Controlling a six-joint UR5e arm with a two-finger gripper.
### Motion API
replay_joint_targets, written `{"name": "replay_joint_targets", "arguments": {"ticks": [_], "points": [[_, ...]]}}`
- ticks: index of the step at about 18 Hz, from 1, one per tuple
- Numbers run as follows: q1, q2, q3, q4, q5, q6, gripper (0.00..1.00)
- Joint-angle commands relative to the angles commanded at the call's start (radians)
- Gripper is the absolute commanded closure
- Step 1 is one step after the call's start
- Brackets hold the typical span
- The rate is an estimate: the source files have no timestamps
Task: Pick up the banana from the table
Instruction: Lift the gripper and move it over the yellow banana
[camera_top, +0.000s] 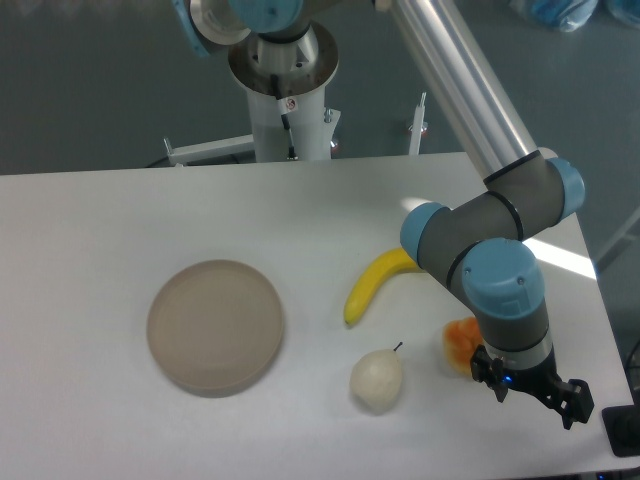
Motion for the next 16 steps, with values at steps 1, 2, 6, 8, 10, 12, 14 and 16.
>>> {"name": "replay_joint_targets", "arguments": {"ticks": [1,2,6,8,10,12,14,16], "points": [[0.000,0.000,0.002,0.002,0.000,-0.002,0.00],[0.000,0.002,0.000,0.000,0.000,0.002,0.00],[0.000,0.018,-0.012,0.000,0.003,0.002,0.00],[0.002,0.031,-0.029,0.000,0.003,0.003,0.00],[0.002,0.044,-0.046,-0.002,0.005,0.002,0.00],[0.008,0.078,-0.089,-0.009,0.005,0.002,0.00],[0.017,0.135,-0.139,-0.063,0.003,0.003,0.00],[0.035,0.190,-0.184,-0.138,0.003,0.003,0.00]]}}
